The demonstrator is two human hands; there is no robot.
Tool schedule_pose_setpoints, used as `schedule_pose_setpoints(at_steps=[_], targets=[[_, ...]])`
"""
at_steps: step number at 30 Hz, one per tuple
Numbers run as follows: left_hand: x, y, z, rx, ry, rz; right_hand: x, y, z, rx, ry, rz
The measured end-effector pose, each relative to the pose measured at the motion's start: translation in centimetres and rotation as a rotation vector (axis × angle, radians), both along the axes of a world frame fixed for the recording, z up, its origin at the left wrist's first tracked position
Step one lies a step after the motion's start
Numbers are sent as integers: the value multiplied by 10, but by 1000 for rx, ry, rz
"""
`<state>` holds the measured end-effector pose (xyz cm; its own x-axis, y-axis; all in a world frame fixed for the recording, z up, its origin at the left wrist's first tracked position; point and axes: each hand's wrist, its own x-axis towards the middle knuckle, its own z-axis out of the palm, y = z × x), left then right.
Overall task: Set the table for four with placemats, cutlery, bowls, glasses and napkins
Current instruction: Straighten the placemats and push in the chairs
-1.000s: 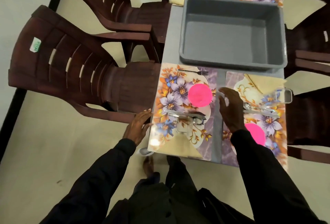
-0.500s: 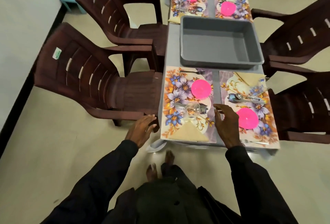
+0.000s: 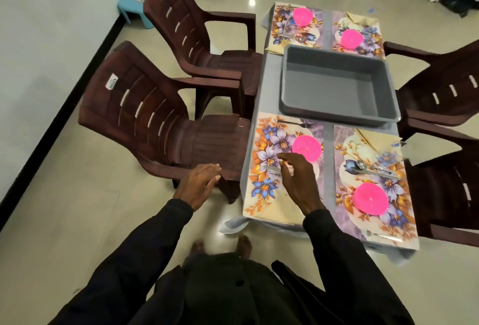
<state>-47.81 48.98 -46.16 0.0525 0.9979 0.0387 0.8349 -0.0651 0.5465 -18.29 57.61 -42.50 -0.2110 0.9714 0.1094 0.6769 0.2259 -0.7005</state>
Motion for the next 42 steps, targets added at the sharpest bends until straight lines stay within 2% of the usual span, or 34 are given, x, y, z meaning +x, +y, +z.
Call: schedule_pose_setpoints(at_steps=[5,10,19,26,38,42], targets=[[-43,12,7,20,-49,61,-49,10,-3,-30,-41,84],[-101,27,15,37,-48,27,-107,10,-6,5,-71,144],[-240,62,36,67,-12,-85,-245,3,-6,16,-123,64],[-330,87,33,10,-19,-105,-338,7,-3,-19,-75,48],[-404,170,31,50,2,-103,-422,82,-16,-69,-114,38],[-430,206,35,68,-11,-173,-455,103,-13,-85,-119,33]])
